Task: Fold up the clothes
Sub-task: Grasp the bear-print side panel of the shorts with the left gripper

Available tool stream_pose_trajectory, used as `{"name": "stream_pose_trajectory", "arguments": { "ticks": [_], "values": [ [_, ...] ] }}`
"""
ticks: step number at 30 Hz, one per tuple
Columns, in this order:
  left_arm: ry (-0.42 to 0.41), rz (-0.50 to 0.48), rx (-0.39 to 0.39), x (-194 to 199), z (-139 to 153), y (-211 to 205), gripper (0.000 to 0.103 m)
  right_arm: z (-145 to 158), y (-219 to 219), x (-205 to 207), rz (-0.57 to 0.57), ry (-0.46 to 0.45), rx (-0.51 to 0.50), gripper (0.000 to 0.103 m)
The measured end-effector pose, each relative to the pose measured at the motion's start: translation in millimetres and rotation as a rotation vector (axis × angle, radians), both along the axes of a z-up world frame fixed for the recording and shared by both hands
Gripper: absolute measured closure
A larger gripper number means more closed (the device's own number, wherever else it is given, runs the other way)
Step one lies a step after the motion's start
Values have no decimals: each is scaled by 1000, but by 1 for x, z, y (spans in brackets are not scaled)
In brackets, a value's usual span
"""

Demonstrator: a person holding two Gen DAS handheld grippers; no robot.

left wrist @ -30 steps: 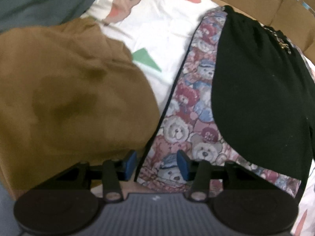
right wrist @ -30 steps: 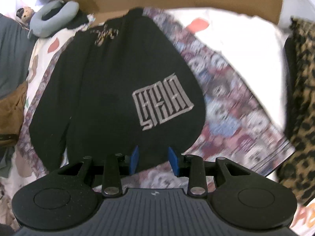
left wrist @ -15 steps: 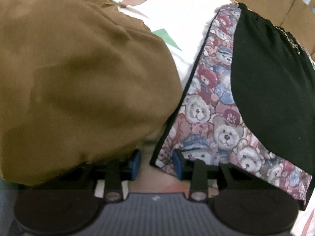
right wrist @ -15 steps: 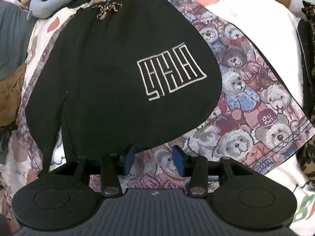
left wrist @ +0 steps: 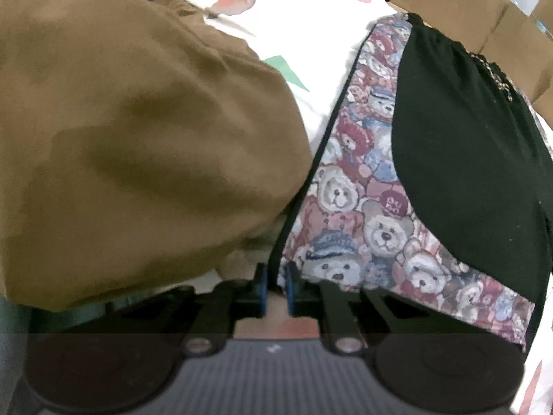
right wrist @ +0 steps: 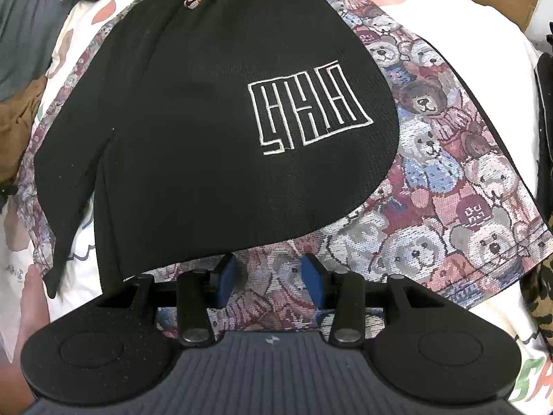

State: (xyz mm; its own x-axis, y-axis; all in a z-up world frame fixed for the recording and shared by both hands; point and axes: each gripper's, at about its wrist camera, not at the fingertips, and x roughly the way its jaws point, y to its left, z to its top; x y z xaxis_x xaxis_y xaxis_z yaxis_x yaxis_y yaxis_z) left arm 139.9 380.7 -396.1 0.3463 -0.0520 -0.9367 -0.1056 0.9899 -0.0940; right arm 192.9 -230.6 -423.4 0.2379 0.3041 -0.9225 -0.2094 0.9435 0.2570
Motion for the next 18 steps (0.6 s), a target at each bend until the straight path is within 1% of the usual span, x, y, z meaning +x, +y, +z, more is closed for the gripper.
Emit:
{"name": "stream_pose_trajectory", "arguments": {
  "ticks": [2,4,7,9,10,12,13,16,18],
  "values": [
    [6,-2,4,2,-4,2,82,0,0,0,-2,-1,2,54],
    [2,-3,8,2,-7,3,78,0,0,0,-2,-1,2,54],
    [-6,1,-5,3,-10,6,78,0,-3,-1,-4,-1,5,54],
    [-6,-23,4,2,-11,5,77,-1,-3,-2,-6,-3,8,54],
    [-4,-31,8,3,-10,4,78,0,-4,-2,-7,-4,8,54],
    [1,-47,17,4,-9,2,86,-1,-5,-4,-8,-5,9,54],
    [3,-54,21,5,-8,0,91,-1,-5,-4,-8,-4,8,54],
    [9,-76,32,7,-6,-3,95,3,-4,-4,-6,-8,12,54],
    [10,-65,25,7,2,-4,96,7,-4,-5,1,-15,20,55]
  ]
}}
